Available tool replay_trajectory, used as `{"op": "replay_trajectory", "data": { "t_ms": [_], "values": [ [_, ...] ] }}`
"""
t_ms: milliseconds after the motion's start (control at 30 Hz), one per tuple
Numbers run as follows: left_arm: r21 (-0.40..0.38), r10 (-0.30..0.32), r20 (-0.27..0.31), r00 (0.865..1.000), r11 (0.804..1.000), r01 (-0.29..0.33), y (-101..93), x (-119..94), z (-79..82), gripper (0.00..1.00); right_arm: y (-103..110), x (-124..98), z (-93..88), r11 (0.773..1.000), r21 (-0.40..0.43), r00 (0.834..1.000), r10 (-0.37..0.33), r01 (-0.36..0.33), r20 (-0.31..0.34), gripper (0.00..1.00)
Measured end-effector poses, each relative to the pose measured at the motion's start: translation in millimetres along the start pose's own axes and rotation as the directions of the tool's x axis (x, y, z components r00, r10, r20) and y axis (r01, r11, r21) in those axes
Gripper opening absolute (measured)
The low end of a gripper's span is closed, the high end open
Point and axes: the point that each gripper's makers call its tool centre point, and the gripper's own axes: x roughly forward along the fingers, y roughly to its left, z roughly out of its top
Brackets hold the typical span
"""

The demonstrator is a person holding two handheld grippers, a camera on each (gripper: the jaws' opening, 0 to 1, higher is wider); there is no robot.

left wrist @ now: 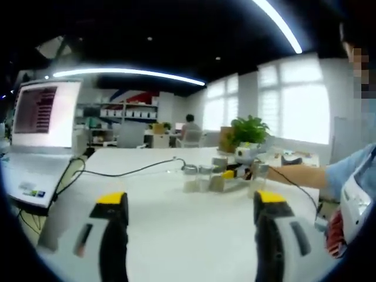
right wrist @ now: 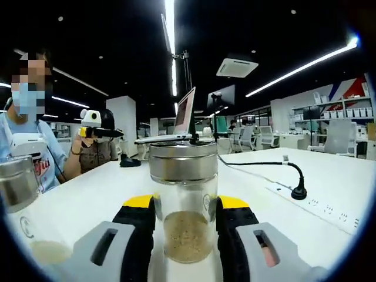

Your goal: Rotate the seasoning bottle until the label or dispensing opening points toward the visible target arrow and the bottle remains upright within the marked orientation range

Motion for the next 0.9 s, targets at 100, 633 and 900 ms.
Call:
{"op": "replay_trajectory", "data": {
  "t_ms": [100, 633, 900],
  "values": [
    [0.001, -0.002, 0.010, 1.000, 1.000, 0.002, 0.6, -1.0, 3.0, 0.93, 1.6, 3.4, -0.1, 1.000, -0.007, 1.000, 0.006, -0.006, 0.000, 0.41],
    [-0.007, 0.001, 0.007, 1.000, 1.000, -0.001, 2.3, -0.6, 1.2, 0.93, -2.1, 1.8, -3.0, 0.998, -0.056, 0.999, -0.036, 0.037, 0.013, 0.40],
    [-0.015, 0.005, 0.004, 1.000, 1.000, -0.005, 5.4, -0.1, 0.1, 0.93, -0.7, -16.4, -2.4, 0.997, -0.018, 0.997, -0.074, 0.074, 0.030, 0.40]
  ]
}}
